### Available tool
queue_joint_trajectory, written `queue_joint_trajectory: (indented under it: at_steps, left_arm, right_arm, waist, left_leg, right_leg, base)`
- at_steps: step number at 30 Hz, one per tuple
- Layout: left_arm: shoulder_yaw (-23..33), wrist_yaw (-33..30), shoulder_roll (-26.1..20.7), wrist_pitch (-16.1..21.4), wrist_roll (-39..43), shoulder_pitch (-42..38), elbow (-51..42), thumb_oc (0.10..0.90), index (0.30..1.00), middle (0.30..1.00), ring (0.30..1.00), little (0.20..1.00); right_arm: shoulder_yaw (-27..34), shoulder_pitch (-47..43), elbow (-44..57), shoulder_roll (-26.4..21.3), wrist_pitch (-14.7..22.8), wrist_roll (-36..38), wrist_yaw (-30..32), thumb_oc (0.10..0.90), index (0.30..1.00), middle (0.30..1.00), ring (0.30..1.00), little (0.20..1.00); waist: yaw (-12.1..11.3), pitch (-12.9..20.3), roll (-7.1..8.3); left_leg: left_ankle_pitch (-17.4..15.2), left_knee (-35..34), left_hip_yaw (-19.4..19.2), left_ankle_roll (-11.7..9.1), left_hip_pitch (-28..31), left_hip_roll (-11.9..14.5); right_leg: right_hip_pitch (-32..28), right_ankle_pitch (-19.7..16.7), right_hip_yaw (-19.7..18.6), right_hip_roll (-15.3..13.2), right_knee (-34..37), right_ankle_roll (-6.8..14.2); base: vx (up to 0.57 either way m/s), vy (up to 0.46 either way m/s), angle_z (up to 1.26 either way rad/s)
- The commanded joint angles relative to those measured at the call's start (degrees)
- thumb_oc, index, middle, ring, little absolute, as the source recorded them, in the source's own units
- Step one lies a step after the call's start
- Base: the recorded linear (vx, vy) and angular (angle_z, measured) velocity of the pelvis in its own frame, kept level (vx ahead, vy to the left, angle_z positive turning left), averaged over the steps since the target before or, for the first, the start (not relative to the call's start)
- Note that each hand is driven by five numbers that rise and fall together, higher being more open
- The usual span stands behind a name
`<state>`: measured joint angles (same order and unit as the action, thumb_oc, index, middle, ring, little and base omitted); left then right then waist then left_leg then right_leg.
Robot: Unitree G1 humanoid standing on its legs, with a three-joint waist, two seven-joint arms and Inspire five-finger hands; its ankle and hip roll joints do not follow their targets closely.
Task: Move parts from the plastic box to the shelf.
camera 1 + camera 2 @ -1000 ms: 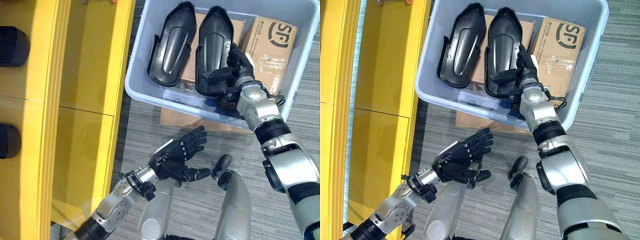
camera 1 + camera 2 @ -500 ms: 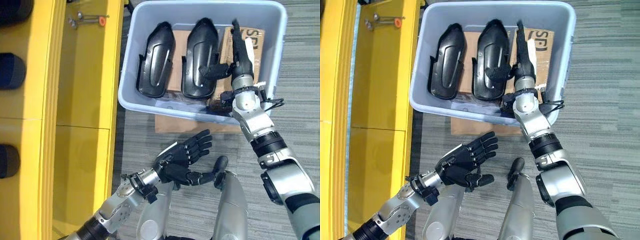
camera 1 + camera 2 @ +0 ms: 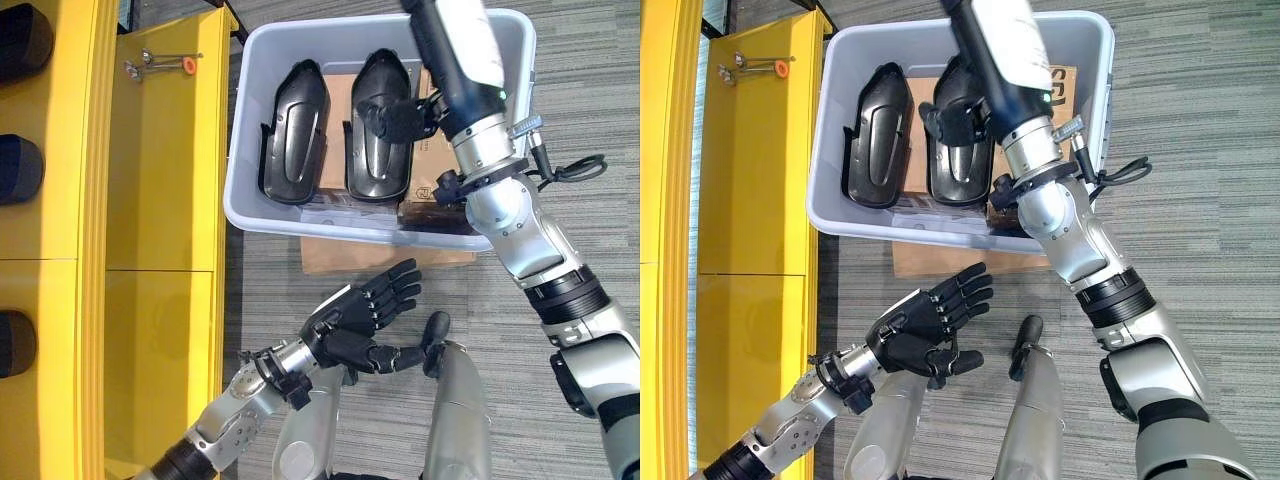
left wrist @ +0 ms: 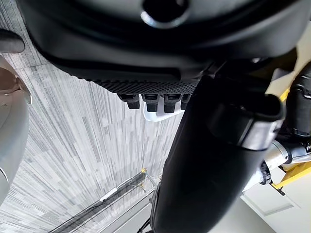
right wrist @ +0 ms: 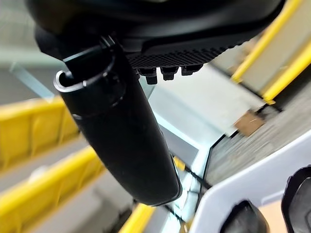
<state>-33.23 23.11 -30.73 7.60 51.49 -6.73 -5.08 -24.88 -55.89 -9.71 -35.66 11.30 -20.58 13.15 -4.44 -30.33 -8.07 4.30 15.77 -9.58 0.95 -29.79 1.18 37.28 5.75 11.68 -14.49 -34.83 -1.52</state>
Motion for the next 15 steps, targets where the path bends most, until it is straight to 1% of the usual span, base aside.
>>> queue_joint_trajectory:
  at_steps: [1, 2, 4, 7, 8, 10, 11, 13, 14, 15]
  left_arm:
    - [0.16, 5.1, -1.83, 4.73, 2.56, 3.47, -9.84, 0.9, 1.0, 1.0, 1.0, 1.0]
    - [0.32, 5.1, -1.88, 4.68, 2.58, 3.34, -9.87, 0.9, 1.0, 1.0, 1.0, 1.0]
    - [1.0, 5.55, -3.22, 4.51, 3.23, 3.35, -9.74, 0.9, 1.0, 1.0, 1.0, 1.0]
    - [1.57, 6.41, -3.92, 4.63, 3.36, 3.41, -9.63, 0.9, 1.0, 1.0, 1.0, 1.0]
    - [1.79, 6.72, -4.15, 4.69, 3.55, 3.41, -9.79, 0.9, 1.0, 1.0, 1.0, 1.0]
    - [1.88, 8.18, -4.3, 4.77, 3.32, 3.17, -9.97, 0.9, 1.0, 1.0, 1.0, 1.0]
    - [1.67, 8.56, -4.44, 5.14, 3.15, 3.28, -9.97, 0.9, 1.0, 1.0, 1.0, 1.0]
    - [1.47, 10.91, -4.43, 6.61, 3.77, 2.79, -10.08, 0.9, 1.0, 1.0, 1.0, 1.0]
    - [2.02, 12.96, -4.63, 7.44, 5.28, 2.34, -10.66, 0.9, 1.0, 1.0, 1.0, 1.0]
    - [2.66, 13.83, -4.8, 7.28, 5.44, 2.06, -11.44, 0.9, 1.0, 1.0, 1.0, 1.0]
  right_arm:
    - [-2.07, -5.62, 7.87, -5.55, 4.71, -6.37, -1.49, 0.9, 1.0, 1.0, 1.0, 1.0]
    - [-2.29, -5.78, 7.8, -5.74, 4.53, -6.75, -1.8, 0.9, 1.0, 1.0, 1.0, 1.0]
    - [-5.32, -5.75, 5.65, -8.0, 3.36, -9.71, -3.13, 0.9, 1.0, 1.0, 1.0, 1.0]
    - [-7.99, -5.52, 3.59, -9.16, 2.09, -8.09, -3.51, 0.9, 1.0, 1.0, 1.0, 1.0]
    - [-8.29, -5.12, 3.58, -9.27, 1.13, -7.69, -3.83, 0.9, 1.0, 1.0, 1.0, 1.0]
    - [-8.91, -4.38, 2.63, -8.98, 0.9, -7.57, -3.27, 0.9, 1.0, 1.0, 1.0, 1.0]
    - [-9.17, -3.96, 2.28, -8.85, 0.19, -7.65, -3.07, 0.9, 1.0, 1.0, 1.0, 1.0]
    - [-9.89, -3.23, 0.78, -8.22, -0.47, -6.6, -2.05, 0.9, 1.0, 1.0, 1.0, 1.0]
    - [-10.02, -2.36, 0.62, -7.75, -1.65, -7.88, -1.51, 0.9, 1.0, 1.0, 1.0, 1.0]
    - [-10.0, -1.8, 0.43, -7.28, -2.51, -8.19, -1.58, 0.9, 1.0, 1.0, 1.0, 1.0]
  waist:
    - [0.32, 0.54, -2.26]
    - [0.29, 0.54, -2.2]
    - [-0.04, 0.54, -1.45]
    - [-0.33, 0.54, -0.76]
    - [-0.38, 0.54, -0.61]
    - [-0.46, 0.54, -0.35]
    - [-0.48, 0.54, -0.32]
    - [-0.53, 0.54, -0.21]
    - [-0.52, 0.54, -0.19]
    - [-0.47, 0.54, -0.3]
  left_leg:
    - [-11.93, 8.4, 2.66, -2.68, 4.1, 4.36]
    - [-11.69, 8.34, 2.66, -2.64, 3.8, 4.37]
    - [-11.9, 8.91, 3.05, -2.5, 3.02, 4.51]
    - [-11.85, 9.33, 3.33, -2.42, 1.9, 4.86]
    - [-11.76, 9.28, 3.43, -2.39, 1.71, 4.88]
    - [-11.64, 9.28, 3.53, -2.32, 1.25, 4.99]
    - [-11.86, 9.46, 3.59, -2.34, 1.33, 5.03]
    - [-11.8, 9.41, 3.66, -2.27, 1.14, 5.08]
    - [-11.76, 9.4, 3.73, -2.21, 1.02, 5.07]
    - [-11.68, 9.18, 3.56, -2.11, 1.15, 5.1]
  right_leg:
    - [-5.8, 1.37, -4.57, 0.27, 5.4, 5.33]
    - [-5.56, 1.04, -4.56, 0.32, 5.6, 5.29]
    - [-5.47, 0.88, -4.14, 0.32, 5.7, 5.43]
    - [-4.97, 0.68, -3.77, 0.45, 5.81, 5.48]
    - [-4.88, 0.61, -3.62, 0.46, 5.85, 5.52]
    - [-4.66, 0.53, -3.48, 0.57, 5.92, 5.48]
    - [-4.75, 0.81, -3.41, 0.55, 5.62, 5.51]
    - [-4.78, 0.9, -3.31, 0.67, 5.65, 5.36]
    - [-4.77, 0.98, -3.23, 0.63, 5.6, 5.43]
    - [-4.81, 0.95, -3.31, 0.65, 5.71, 5.42]
  base:
    - [-0.01, -0.039, 0.04]
    - [-0.01, -0.053, 0.06]
    - [-0.01, -0.074, 0.03]
    - [-0.03, -0.06, 0.02]
    - [-0.01, -0.033, 0.0]
    - [-0.01, -0.015, -0.01]
    - [0.0, 0.0, 0.0]
    - [-0.02, -0.005, 0.05]
    - [-0.03, 0.006, 0.06]
    - [-0.03, 0.008, 0.05]
